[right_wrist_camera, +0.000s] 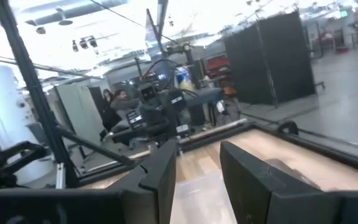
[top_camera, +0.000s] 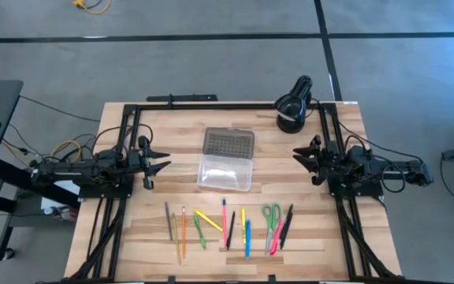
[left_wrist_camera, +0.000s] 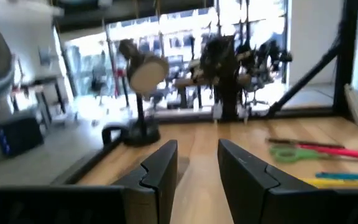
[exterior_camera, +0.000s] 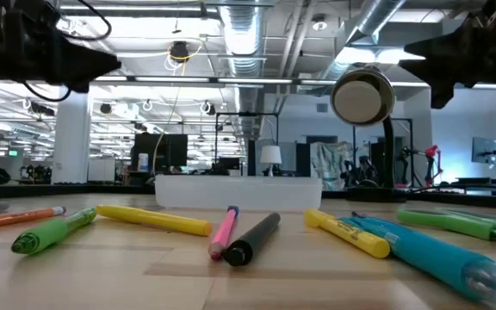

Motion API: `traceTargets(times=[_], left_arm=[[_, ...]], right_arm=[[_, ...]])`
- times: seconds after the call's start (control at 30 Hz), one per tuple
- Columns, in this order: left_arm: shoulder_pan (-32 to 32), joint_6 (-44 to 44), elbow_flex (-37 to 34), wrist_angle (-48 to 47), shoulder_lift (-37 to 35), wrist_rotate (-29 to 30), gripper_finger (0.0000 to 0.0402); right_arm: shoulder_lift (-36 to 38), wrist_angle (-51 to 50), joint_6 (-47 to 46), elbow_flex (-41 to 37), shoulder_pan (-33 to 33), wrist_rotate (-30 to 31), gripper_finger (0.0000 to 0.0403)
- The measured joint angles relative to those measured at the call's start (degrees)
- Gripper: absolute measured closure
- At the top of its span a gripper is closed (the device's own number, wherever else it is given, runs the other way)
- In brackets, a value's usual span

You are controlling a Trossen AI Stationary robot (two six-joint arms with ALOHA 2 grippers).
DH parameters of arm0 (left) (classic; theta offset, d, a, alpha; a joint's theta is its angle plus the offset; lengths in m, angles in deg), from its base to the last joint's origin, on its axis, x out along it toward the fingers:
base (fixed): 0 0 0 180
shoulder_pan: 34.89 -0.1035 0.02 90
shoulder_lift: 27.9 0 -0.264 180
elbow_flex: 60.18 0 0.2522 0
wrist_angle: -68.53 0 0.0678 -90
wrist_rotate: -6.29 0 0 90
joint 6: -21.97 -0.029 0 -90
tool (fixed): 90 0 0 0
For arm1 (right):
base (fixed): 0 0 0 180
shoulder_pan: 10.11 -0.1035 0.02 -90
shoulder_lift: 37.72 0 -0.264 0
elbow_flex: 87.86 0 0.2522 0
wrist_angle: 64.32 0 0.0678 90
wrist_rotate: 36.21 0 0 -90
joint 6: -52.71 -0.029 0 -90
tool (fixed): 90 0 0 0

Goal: Pick & place school supplies into a supply box
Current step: Put the gray pen into the transparent supply box

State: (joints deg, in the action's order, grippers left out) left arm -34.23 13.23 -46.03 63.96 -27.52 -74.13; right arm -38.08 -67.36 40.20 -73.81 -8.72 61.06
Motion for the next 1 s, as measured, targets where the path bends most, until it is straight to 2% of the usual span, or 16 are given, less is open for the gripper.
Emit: traceTargets(times=[0.13, 0.23, 0.33, 0.47, 0.63, 0.8, 1.0], left_arm=[[0.0, -4.5, 0.0, 8.0, 0.0, -4.6, 0.029], [0.0, -9.3, 0.1, 14.0, 0.0, -0.7, 0.029], [0.0, -9.2, 0.5, 14.5, 0.0, 1.6, 0.029], [0.0, -11.8, 1.6, 19.2, 0.0, -4.2, 0.029], [0.0, -15.7, 5.7, 18.8, 0.7, -9.2, 0.029], [0.0, -17.3, 11.1, 18.5, 6.5, -10.4, 0.029], [0.0, -17.2, 19.4, 18.4, 22.0, -11.2, 0.029]], right_arm=[[0.0, 2.1, 5.8, 0.7, 0.3, -1.5, 0.0283], [0.1, 7.3, 11.0, 1.9, 0.0, -2.5, 0.0283], [0.0, 10.3, 16.4, 2.9, -0.7, -4.4, 0.0283], [0.0, 12.2, 20.4, 5.3, -2.0, -5.7, 0.0283], [-1.2, 12.2, 21.5, 8.8, -2.1, -5.7, 0.0283], [-5.7, 12.2, 23.5, 12.7, -2.1, -5.7, 0.0283], [-16.4, 12.1, 24.6, 18.5, -2.1, -5.7, 0.0283]])
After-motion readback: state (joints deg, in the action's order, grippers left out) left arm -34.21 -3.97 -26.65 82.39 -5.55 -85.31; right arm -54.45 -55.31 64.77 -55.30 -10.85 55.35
